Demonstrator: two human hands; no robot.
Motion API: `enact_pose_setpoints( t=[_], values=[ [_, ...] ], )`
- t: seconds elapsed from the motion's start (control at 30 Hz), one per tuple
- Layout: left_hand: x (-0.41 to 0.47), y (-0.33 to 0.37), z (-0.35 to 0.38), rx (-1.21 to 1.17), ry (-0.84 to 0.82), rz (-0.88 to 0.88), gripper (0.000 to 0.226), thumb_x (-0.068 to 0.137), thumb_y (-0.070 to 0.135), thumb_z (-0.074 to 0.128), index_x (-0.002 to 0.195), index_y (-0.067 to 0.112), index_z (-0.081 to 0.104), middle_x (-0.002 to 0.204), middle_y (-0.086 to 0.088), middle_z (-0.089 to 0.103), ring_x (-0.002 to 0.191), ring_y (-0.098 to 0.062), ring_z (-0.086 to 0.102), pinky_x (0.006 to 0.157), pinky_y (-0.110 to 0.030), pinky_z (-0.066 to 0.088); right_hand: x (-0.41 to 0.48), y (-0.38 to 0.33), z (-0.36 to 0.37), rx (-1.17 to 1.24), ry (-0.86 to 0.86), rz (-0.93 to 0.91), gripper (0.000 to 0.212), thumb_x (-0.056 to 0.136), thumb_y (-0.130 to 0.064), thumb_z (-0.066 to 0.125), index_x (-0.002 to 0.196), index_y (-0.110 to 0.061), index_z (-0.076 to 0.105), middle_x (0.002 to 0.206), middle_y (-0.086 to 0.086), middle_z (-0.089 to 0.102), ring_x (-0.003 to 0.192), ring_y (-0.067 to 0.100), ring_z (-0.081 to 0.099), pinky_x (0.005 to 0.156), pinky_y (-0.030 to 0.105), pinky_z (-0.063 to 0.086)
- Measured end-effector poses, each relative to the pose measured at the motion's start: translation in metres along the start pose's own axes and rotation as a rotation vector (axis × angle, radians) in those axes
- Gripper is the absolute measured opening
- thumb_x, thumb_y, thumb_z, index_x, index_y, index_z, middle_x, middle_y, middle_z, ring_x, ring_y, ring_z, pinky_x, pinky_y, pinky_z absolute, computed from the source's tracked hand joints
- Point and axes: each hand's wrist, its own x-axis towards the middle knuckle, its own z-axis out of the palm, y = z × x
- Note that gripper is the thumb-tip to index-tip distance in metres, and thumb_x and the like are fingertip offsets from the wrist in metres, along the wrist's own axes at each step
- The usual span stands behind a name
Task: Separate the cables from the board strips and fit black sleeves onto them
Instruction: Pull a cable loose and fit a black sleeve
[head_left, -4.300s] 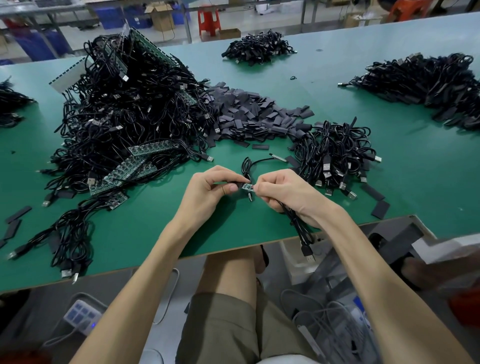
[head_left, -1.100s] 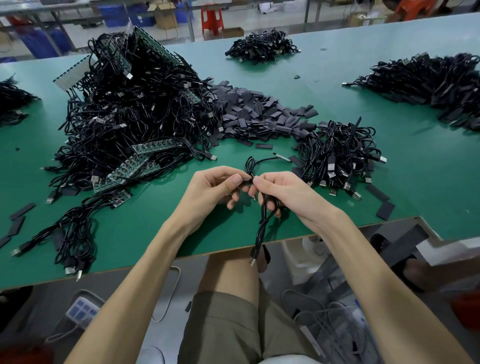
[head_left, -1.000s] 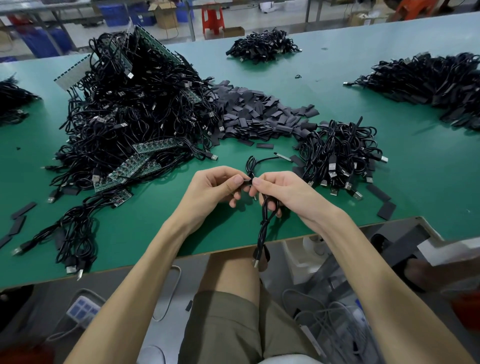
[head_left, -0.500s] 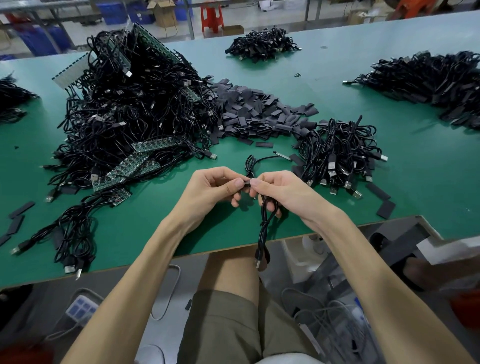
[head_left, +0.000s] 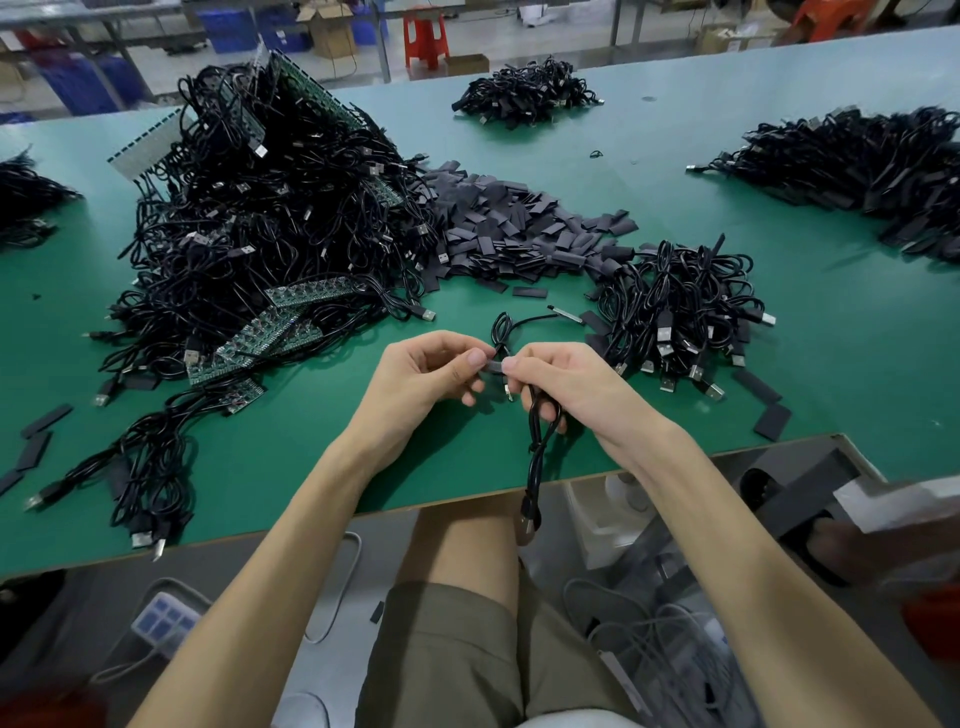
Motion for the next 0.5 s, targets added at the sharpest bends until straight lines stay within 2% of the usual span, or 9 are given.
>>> enact_pose_setpoints(
  t=[0.13, 0.23, 0.37, 0.5],
  values=[
    [-0.0001, 0.0001, -0.0029, -0.030, 0.044, -0.031, 0.018, 0.091, 0.009, 0.068, 0.105, -0.002, 0.072, 0.078, -0.010, 0.069, 0.065, -0.013, 0.061, 0.064, -0.019, 0.053, -0.0006, 0.0006, 0.0006, 0.025, 0.013, -0.012, 0.028, 0.098, -0.027, 0.064, 0.071, -0.022, 0.064, 0.060, -0.007, 0.057, 0.048, 0.005, 0.047, 0.044, 0.017, 0.033],
    [-0.0001, 0.0006, -0.0046, -0.051, 0.046, -0.042, 0.016, 0.090, 0.006, 0.070, 0.104, -0.002, 0.072, 0.083, -0.019, 0.068, 0.065, -0.016, 0.061, 0.064, -0.021, 0.054, -0.0006, 0.0015, 0.0011, 0.003, 0.001, -0.023, 0.028, 0.096, -0.033, 0.068, 0.069, -0.026, 0.064, 0.061, -0.008, 0.057, 0.050, 0.006, 0.047, 0.047, 0.020, 0.033],
    [-0.0002, 0.0014, -0.0056, -0.060, 0.057, -0.043, 0.019, 0.088, 0.010, 0.073, 0.104, 0.001, 0.073, 0.074, -0.012, 0.067, 0.061, -0.019, 0.057, 0.062, -0.023, 0.052, -0.0003, 0.0018, 0.0013, -0.015, 0.004, -0.037, 0.035, 0.097, -0.047, 0.066, 0.070, -0.026, 0.064, 0.060, -0.010, 0.058, 0.050, 0.005, 0.048, 0.046, 0.017, 0.035],
    [-0.0017, 0.0019, -0.0051, -0.085, 0.070, -0.031, 0.018, 0.086, 0.015, 0.073, 0.101, 0.004, 0.073, 0.073, -0.014, 0.064, 0.061, -0.022, 0.055, 0.062, -0.025, 0.051, 0.0025, 0.0032, 0.0048, -0.052, 0.018, -0.038, 0.037, 0.098, -0.050, 0.064, 0.074, -0.022, 0.065, 0.060, -0.009, 0.058, 0.051, 0.006, 0.047, 0.050, 0.021, 0.037]
  ],
)
